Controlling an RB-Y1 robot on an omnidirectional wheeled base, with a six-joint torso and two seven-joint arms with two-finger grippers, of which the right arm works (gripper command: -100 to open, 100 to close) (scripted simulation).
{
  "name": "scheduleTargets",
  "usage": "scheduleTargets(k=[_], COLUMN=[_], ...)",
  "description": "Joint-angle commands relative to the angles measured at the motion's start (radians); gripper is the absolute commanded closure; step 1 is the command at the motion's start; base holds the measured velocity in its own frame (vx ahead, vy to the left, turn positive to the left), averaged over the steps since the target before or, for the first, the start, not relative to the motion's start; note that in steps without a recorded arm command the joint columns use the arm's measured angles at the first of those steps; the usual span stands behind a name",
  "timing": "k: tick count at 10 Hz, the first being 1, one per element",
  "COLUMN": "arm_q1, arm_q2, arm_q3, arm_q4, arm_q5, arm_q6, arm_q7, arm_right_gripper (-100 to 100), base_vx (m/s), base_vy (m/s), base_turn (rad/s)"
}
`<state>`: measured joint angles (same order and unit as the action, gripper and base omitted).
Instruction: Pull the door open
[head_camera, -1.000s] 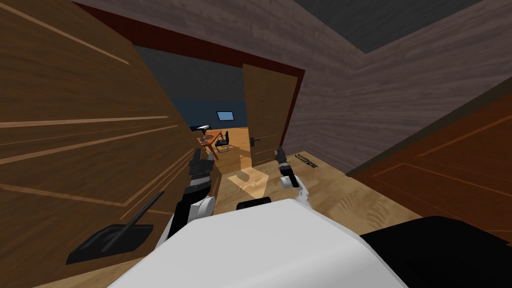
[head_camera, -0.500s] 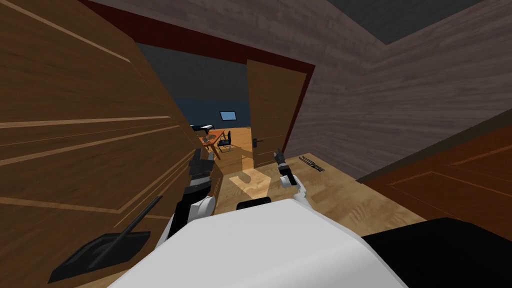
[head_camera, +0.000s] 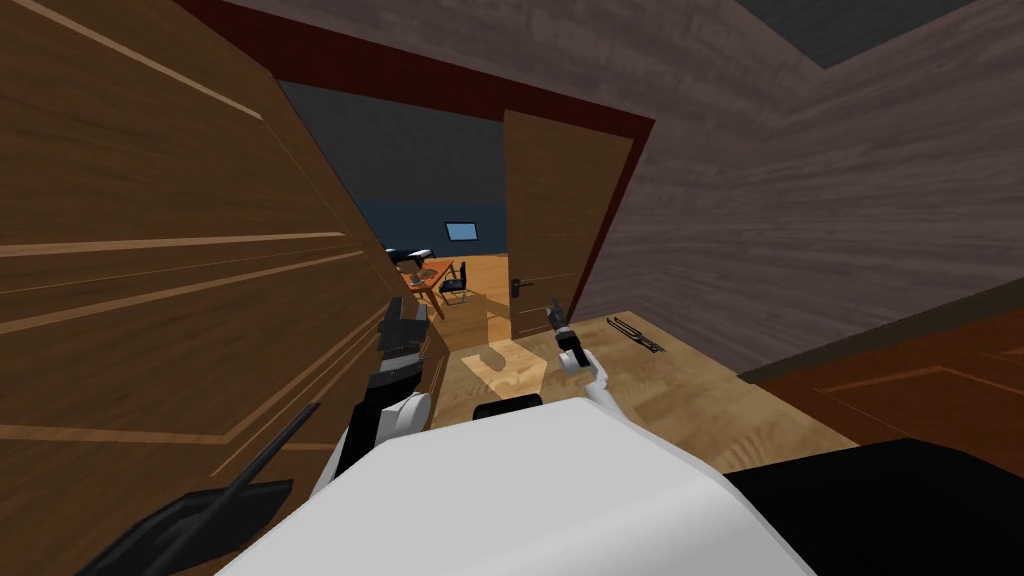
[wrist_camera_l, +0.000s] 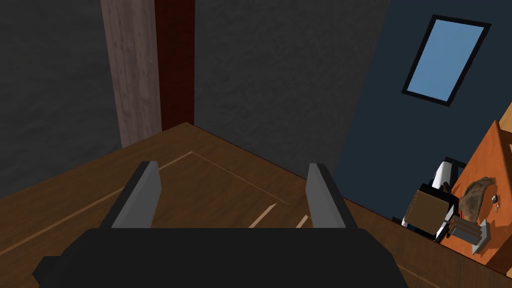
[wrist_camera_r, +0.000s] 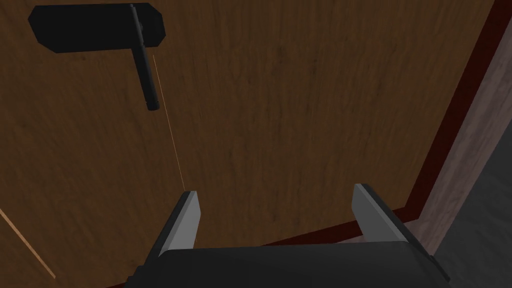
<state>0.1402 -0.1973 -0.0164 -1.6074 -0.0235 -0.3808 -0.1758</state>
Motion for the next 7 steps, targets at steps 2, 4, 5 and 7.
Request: scheduleTargets(k=[2,4,5,7], arm_q1=[-0.029,-0.048,-0.057,-0.066], arm_q2=[-0.013,-0.022,-0.026,-0.03], arm_q3=[-0.002,-0.003,-0.004,-0.005], arm_q4=[0.064,0.108,0.13,0.151], arm_q5=[0.001,0.003,0.003,0.004], arm_q6=[0.008,0.013,0.016,0.018], arm_q7=[-0.014,-0.024,-0.028,-0.033], arm_right_gripper=[-100,-100,-100,-100], base_vx=[0.095,0.098,0.12,0.068], base_vy=[0.021,0.016,0.017,0.014], base_turn=[0.065,0.073,0.081,0.027])
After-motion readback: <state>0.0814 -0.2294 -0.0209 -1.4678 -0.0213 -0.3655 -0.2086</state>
